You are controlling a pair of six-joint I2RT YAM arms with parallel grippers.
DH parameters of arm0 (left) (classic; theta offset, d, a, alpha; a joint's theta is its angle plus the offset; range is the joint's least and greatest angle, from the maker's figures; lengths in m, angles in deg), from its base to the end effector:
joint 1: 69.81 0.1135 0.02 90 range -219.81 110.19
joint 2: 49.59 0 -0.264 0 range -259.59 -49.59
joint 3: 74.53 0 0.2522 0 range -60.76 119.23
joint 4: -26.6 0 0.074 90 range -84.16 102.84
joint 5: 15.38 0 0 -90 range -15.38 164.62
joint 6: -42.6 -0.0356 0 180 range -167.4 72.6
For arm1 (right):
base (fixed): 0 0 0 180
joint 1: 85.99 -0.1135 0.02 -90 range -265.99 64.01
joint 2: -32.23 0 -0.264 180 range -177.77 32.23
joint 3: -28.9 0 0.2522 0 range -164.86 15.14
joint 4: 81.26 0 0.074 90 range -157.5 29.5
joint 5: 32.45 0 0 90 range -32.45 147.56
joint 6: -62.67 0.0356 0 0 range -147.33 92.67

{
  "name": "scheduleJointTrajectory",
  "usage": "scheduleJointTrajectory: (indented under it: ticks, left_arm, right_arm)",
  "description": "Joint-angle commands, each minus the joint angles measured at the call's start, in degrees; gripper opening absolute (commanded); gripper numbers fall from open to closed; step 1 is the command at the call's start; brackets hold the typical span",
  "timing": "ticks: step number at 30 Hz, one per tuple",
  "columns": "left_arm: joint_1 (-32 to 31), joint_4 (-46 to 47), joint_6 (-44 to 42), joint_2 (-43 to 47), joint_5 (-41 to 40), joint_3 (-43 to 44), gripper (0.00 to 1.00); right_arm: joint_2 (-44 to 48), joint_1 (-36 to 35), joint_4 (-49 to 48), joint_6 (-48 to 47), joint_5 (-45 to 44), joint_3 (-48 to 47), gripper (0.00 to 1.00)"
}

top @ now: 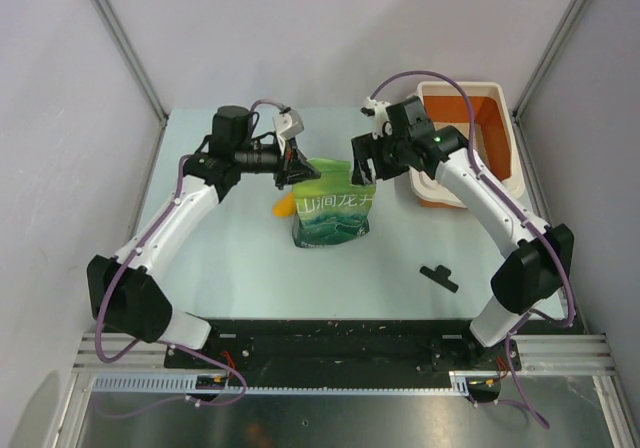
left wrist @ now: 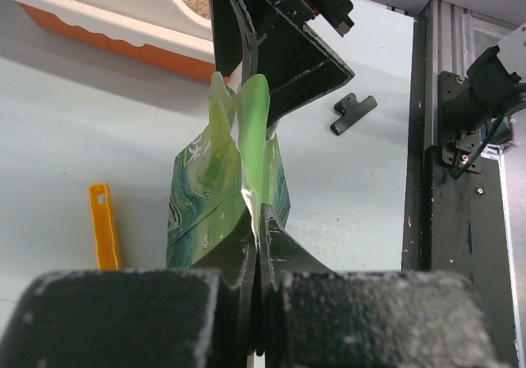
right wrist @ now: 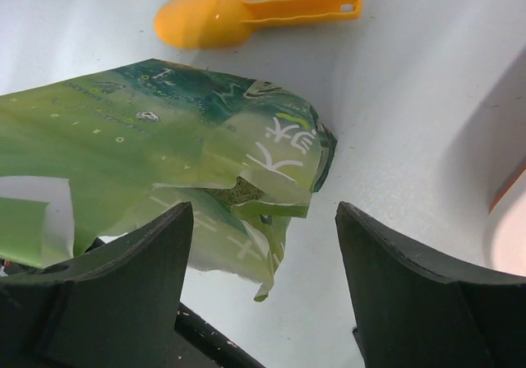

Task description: Fill the litter box with clean litter

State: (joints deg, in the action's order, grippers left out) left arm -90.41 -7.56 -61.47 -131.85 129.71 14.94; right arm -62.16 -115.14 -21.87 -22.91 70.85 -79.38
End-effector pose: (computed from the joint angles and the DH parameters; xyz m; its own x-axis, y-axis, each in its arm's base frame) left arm 0.2881 -0.1395 0.3640 -0.1962 0.2224 -0.9550 0.9622 0.2314 -0.1438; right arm 0.3114 0.1831 0.3598 -0.6684 -0.2869 -0.6862 -0.5650 0.7959 0.2176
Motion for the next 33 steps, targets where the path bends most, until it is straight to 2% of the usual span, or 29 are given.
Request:
scheduleJointTrajectory:
  ticks: [1,4,10,16,19,20,23,26,33]
  left_arm:
    - [-0.4,4.8,-1.3,4.7,2.0,0.5,0.00]
    - [-0.4,5.4,-0.7,4.8,1.9,0.2,0.00]
    - [-0.4,6.3,-0.4,5.4,1.8,-0.4,0.00]
    - [-0.4,6.8,-0.3,5.1,1.9,-0.6,0.00]
    - [-0.5,7.2,-0.3,4.6,2.0,-0.6,0.00]
    - [-0.5,7.3,-0.4,4.2,2.0,-0.5,0.00]
    - [-0.6,7.8,-1.1,2.7,1.4,1.1,0.00]
    - [-0.6,8.2,-1.7,0.4,1.2,3.6,0.00]
    - [-0.6,9.2,-2.9,-7.0,0.4,16.4,0.00]
  right_arm:
    - [-0.4,-1.3,-0.1,2.1,-3.0,0.3,0.75]
    - [-1.8,-2.5,-0.3,3.0,-5.7,0.2,0.76]
    - [-3.4,-2.8,1.3,3.3,-12.0,0.7,0.72]
    - [-0.5,2.0,3.1,3.1,-15.1,2.7,0.62]
    - [0.8,2.2,3.2,2.4,-13.8,3.1,0.49]
    - [1.0,2.2,3.2,2.3,-10.6,3.0,0.39]
    - [1.1,0.3,2.9,1.6,-8.7,2.2,0.27]
    - [0.1,-0.9,2.9,1.6,-8.4,0.1,0.00]
    - [-4.3,4.0,3.0,1.1,-11.0,-8.0,0.00]
